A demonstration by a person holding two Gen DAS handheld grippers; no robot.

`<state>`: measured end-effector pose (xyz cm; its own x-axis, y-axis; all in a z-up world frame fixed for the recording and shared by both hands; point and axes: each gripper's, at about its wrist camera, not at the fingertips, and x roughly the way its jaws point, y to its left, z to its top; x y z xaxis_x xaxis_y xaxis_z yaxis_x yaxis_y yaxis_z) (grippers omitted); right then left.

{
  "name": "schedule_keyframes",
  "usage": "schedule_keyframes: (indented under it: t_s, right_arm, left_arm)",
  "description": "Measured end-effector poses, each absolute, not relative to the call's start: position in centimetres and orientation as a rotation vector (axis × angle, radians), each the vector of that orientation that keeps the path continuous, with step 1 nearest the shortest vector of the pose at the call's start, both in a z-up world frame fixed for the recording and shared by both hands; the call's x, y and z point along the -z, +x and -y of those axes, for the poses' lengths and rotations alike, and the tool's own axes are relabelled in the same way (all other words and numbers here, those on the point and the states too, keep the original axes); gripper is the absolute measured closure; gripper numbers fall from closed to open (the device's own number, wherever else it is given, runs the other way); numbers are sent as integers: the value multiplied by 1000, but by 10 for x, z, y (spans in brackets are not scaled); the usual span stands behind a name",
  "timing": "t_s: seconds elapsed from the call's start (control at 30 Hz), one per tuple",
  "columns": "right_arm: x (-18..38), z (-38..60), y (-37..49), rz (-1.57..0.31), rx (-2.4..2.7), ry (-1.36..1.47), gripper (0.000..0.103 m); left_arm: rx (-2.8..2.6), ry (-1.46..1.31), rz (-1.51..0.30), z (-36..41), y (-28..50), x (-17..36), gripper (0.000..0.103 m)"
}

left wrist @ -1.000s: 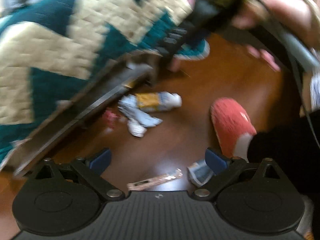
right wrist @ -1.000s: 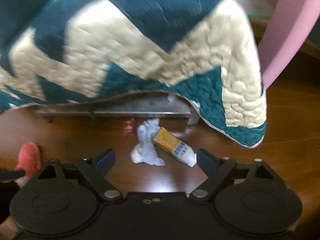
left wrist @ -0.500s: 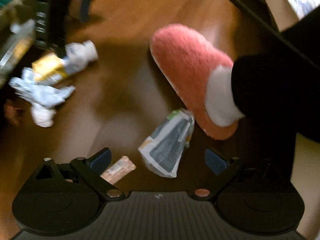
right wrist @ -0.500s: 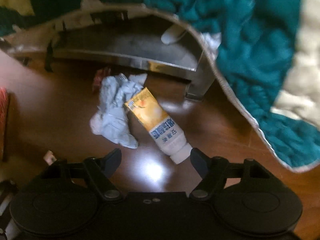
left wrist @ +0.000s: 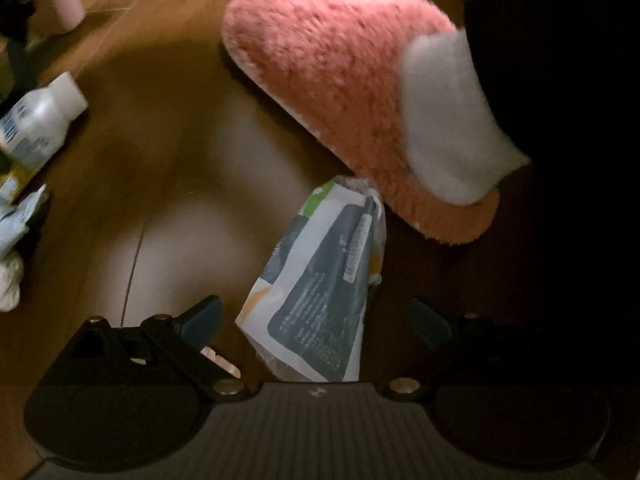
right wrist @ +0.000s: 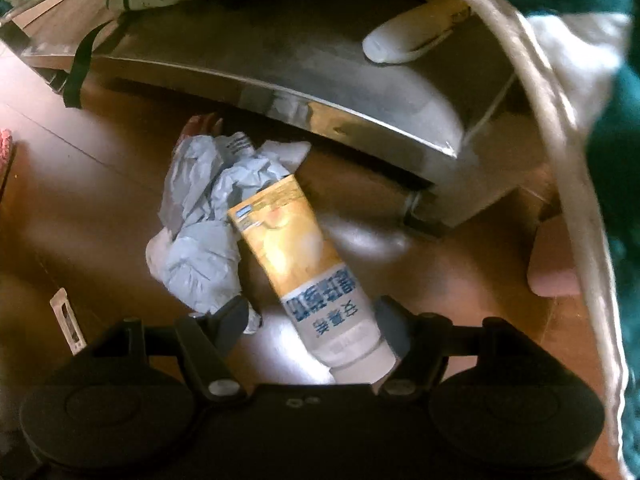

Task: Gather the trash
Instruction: 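Close the left gripper on the clear plastic bag while the right gripper grasps the yellow milk carton, then lift the plastic bag with the left tool while the right tool carries the milk carton to the bin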

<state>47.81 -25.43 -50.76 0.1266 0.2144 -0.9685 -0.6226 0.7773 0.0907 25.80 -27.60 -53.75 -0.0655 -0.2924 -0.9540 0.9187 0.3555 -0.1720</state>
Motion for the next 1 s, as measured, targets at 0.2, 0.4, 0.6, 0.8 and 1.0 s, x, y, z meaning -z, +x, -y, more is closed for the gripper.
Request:
schedule_keyframes:
  t_s: [0.2,0.4,0.6,0.8,1.0]
  right_arm:
    - [511,242,478,-1306,-647,-444,38]
    - [513,239,475,-1303,-606,-448,52]
    - [511,243,459,-1331,-490,-312,58]
    - [484,245,444,-1336,-397,-233,59]
    - [438,250,429,-1344,-340,-153,60]
  left_arm:
    - [1124,758,-1226,287,251,551,37]
    - [1062,704,-1237,286,264,546,72]
    - [945,668,-1251,268,275,542,82]
    - [830,580,-1275,242,290,521,89]
    - [768,548,-1244,223,278,481,89]
